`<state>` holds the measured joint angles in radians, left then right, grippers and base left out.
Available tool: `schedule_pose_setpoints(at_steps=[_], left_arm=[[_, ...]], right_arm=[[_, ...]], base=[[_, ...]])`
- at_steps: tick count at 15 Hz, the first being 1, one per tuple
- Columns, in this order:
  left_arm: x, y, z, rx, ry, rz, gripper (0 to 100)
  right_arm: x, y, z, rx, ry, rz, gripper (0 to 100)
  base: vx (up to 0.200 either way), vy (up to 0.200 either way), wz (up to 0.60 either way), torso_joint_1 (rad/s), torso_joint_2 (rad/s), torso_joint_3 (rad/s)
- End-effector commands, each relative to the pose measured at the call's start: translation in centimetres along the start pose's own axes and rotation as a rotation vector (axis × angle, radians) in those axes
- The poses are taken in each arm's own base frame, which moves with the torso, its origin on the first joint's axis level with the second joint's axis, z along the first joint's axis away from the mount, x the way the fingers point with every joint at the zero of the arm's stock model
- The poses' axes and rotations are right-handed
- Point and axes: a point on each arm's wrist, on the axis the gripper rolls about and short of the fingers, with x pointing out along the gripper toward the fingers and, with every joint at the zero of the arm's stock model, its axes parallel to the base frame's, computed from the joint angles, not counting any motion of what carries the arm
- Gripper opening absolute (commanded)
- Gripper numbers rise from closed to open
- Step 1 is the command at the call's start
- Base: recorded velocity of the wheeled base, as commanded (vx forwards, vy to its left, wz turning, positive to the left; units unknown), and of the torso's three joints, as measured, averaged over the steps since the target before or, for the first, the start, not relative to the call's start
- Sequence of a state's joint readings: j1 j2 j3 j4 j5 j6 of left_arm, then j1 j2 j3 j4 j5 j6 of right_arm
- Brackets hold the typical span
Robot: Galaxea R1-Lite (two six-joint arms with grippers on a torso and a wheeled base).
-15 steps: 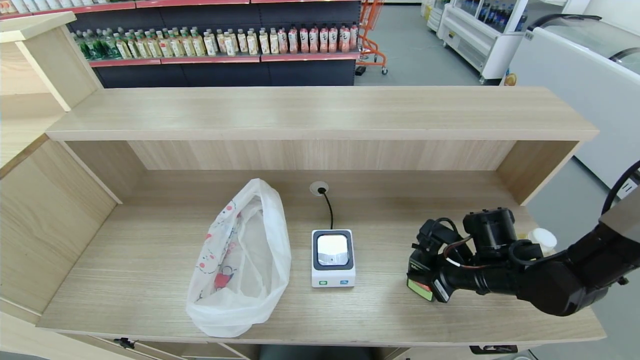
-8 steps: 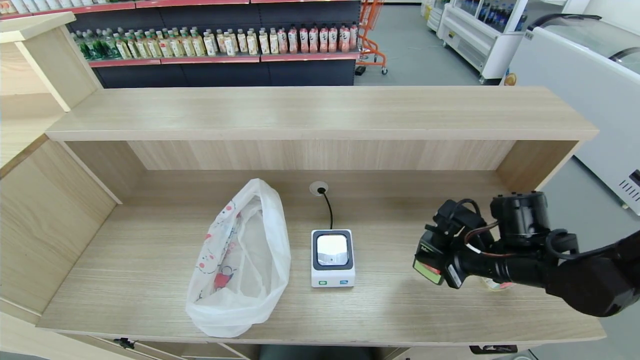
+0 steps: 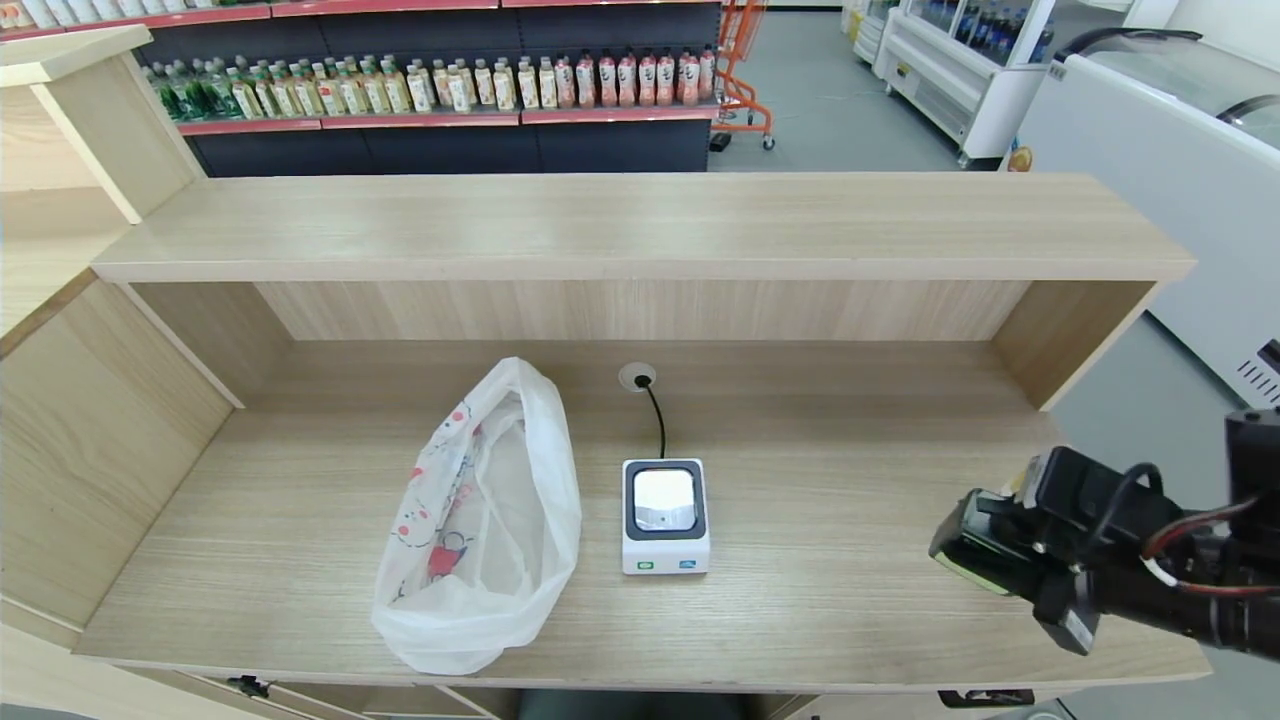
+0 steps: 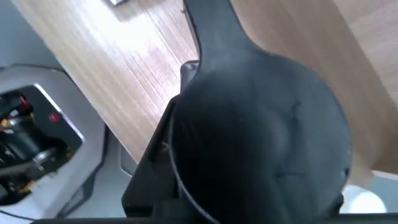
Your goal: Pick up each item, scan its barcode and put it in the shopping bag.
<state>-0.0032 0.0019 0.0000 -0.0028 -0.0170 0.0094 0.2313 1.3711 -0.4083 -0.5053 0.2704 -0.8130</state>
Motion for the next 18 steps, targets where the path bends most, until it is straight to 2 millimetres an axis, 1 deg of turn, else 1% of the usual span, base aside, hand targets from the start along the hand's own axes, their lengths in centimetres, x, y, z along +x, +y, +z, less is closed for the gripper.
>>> schedule_pose_setpoints(at_steps=[1,2,3,6,7,8,9,10,11,12,13,15,17,18], left_arm=[[0.0,0.0,0.0,0.0,-0.001,0.0,100],[0.0,0.0,0.0,0.0,-0.001,0.0,100],[0.0,0.0,0.0,0.0,-0.001,0.0,100],[0.0,0.0,0.0,0.0,-0.001,0.0,100],[0.0,0.0,0.0,0.0,-0.001,0.0,100],[0.0,0.0,0.0,0.0,-0.001,0.0,100],[0.0,0.0,0.0,0.0,-0.001,0.0,100],[0.0,0.0,0.0,0.0,-0.001,0.0,100],[0.0,0.0,0.0,0.0,-0.001,0.0,100],[0.0,0.0,0.0,0.0,-0.001,0.0,100],[0.0,0.0,0.0,0.0,-0.001,0.0,100],[0.0,0.0,0.0,0.0,-0.001,0.0,100],[0.0,0.0,0.0,0.0,-0.001,0.0,100],[0.0,0.0,0.0,0.0,-0.001,0.0,100]], right_arm=[[-3.3,0.6,1.0,-0.074,-0.069,-0.039,0],[-3.6,0.8,1.1,-0.095,-0.073,-0.025,0],[-3.9,1.1,1.3,-0.161,-0.092,-0.003,0],[-3.7,1.6,1.4,-0.516,-0.229,0.089,0],[-3.2,1.9,1.0,-0.691,-0.263,0.142,0],[-2.9,2.1,0.8,-0.791,-0.285,0.169,0],[-2.0,2.5,0.4,-0.984,-0.331,0.21,0],[-1.3,2.7,0.1,-1.099,-0.368,0.235,0],[0.0,2.9,-0.3,-1.242,-0.413,0.269,0],[1.7,3.2,-0.6,-1.379,-0.465,0.311,0],[3.1,3.6,-0.5,-1.456,-0.511,0.345,0],[6.0,5.1,0.9,-1.567,-0.646,0.402,0],[8.5,6.8,2.1,-1.607,-0.838,0.426,0],[9.6,7.6,2.4,-1.624,-0.91,0.441,0]], base=[[0.0,0.0,0.0,0.0,0.0,0.0],[0.0,0.0,0.0,0.0,0.0,0.0],[0.0,0.0,0.0,0.0,0.0,0.0],[0.0,0.0,0.0,0.0,0.0,0.0],[0.0,0.0,0.0,0.0,0.0,0.0],[0.0,0.0,0.0,0.0,0.0,0.0],[0.0,0.0,0.0,0.0,0.0,0.0],[0.0,0.0,0.0,0.0,0.0,0.0],[0.0,0.0,0.0,0.0,0.0,0.0],[0.0,0.0,0.0,0.0,0.0,0.0],[0.0,0.0,0.0,0.0,0.0,0.0],[0.0,0.0,0.0,0.0,0.0,0.0],[0.0,0.0,0.0,0.0,0.0,0.0],[0.0,0.0,0.0,0.0,0.0,0.0]])
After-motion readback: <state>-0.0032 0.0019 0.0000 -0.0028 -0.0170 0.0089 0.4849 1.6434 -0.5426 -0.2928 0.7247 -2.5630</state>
